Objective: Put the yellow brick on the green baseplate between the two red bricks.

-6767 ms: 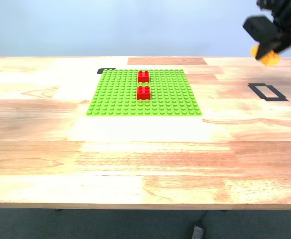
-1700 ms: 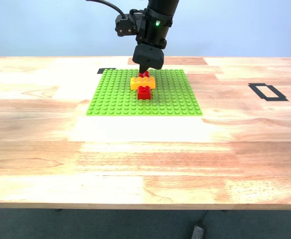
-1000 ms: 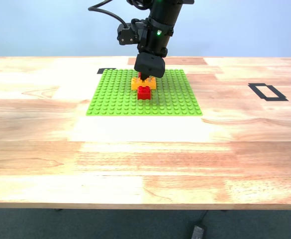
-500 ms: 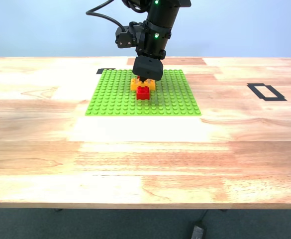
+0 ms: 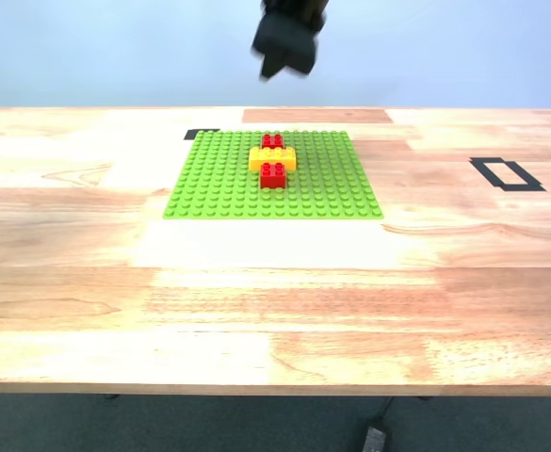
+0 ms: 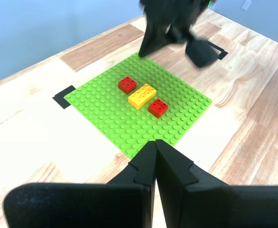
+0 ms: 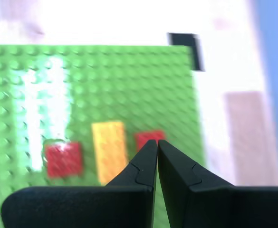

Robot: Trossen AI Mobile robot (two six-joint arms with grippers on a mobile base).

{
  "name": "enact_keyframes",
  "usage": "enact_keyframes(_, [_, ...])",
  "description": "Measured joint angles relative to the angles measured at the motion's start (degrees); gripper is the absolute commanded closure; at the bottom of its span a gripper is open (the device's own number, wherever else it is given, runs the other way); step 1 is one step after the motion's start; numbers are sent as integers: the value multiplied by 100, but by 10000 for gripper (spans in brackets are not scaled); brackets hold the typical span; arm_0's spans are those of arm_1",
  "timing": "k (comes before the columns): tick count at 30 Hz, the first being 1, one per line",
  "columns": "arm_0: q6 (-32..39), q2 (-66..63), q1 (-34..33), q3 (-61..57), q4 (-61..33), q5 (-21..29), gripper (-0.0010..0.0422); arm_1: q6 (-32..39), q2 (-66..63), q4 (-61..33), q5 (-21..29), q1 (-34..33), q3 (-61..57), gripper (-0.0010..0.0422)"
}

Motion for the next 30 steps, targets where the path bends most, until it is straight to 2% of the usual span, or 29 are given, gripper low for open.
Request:
enact_keyframes(7, [-4,-72,2,0,66,-2,413,439,-1384,-74,13,-498,-140,409])
enact_keyframes(12, [-39,-142,7,0,282,-76,413,866,-2553,129,55,-940,-796,409])
enact_keyframes(18, [-304,-415,7,-76,761,-968,413,1679,-4280,1095,31,-1504,-2463,409])
enact_keyframes(26, [-949,-1287,7,-964,2107,-1069,412,2953,-6553,2916,44,-2192,-5167,409])
enact_keyframes(30, [-1456,-1827,7,-1600,2739,-1528,413,3392,-7573,3381,391,-2389,-6301,409])
